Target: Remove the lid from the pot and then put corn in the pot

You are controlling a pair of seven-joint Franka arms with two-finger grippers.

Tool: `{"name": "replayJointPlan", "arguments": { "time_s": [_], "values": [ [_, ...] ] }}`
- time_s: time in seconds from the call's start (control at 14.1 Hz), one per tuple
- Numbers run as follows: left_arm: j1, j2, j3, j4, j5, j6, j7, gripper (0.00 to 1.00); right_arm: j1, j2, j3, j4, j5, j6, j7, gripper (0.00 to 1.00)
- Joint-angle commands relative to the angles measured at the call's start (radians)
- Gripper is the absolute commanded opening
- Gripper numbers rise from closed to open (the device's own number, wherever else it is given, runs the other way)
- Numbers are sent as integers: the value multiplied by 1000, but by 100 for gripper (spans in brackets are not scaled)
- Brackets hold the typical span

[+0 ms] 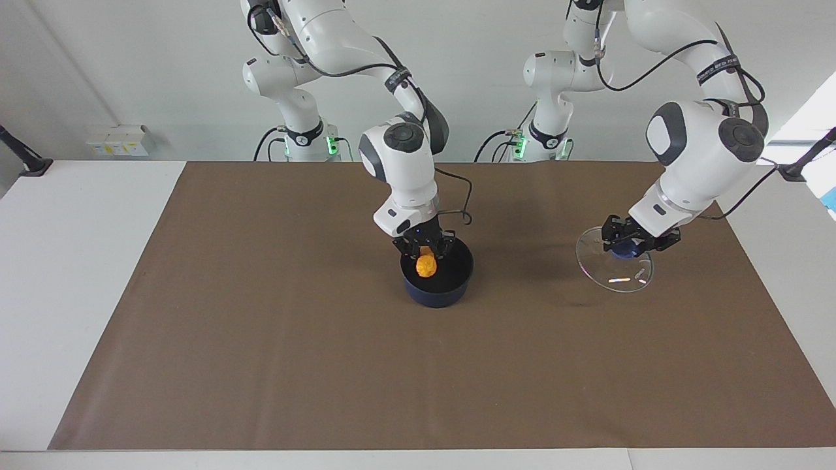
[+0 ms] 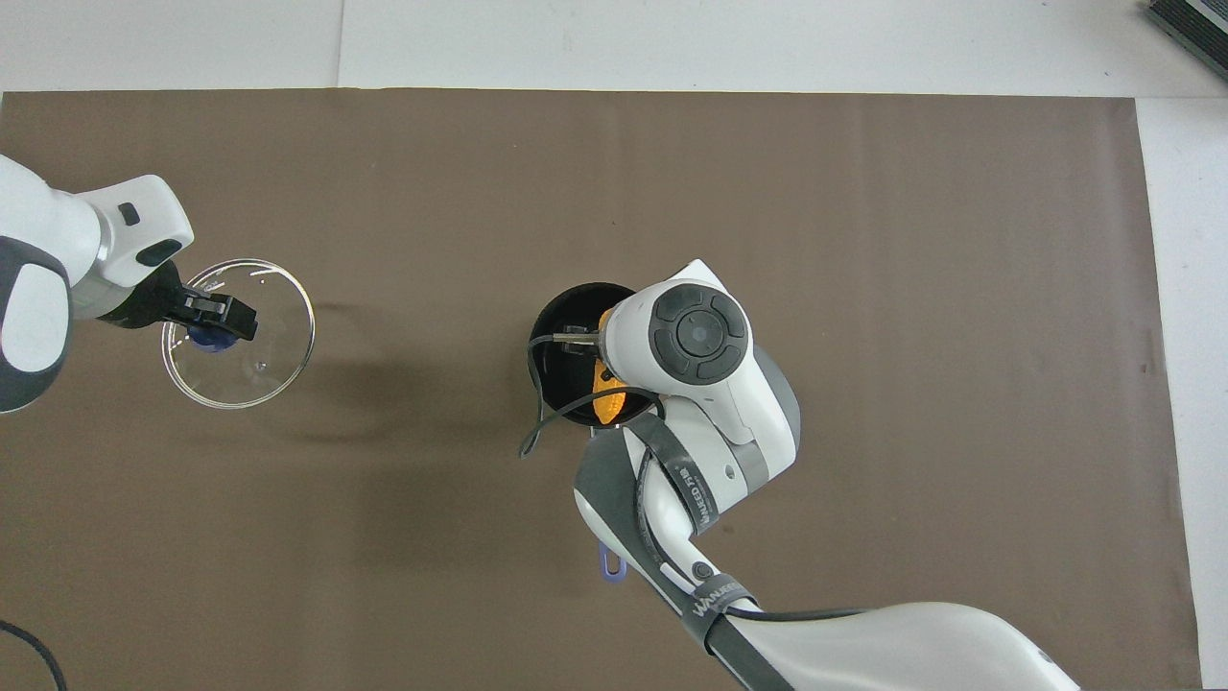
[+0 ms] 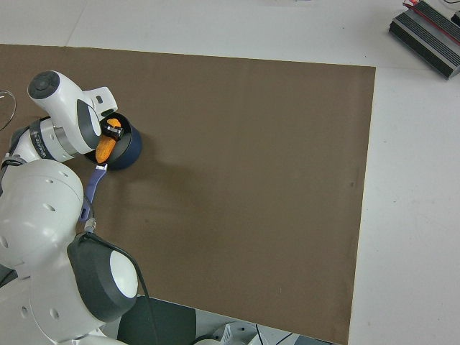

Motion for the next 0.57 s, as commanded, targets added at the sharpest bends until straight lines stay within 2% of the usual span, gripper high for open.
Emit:
{"name": "replayJointPlan", "arguments": {
  "time_s": [0.0,0.5],
  "values": [
    [53,-60,-10,-92,-6,44,68,0,-10,5,14,1,24,0,-29,0],
    [111,-51,-12,-232,-6,218,147,0,-30,40,17,36,32,3,-109,0]
  ]
}}
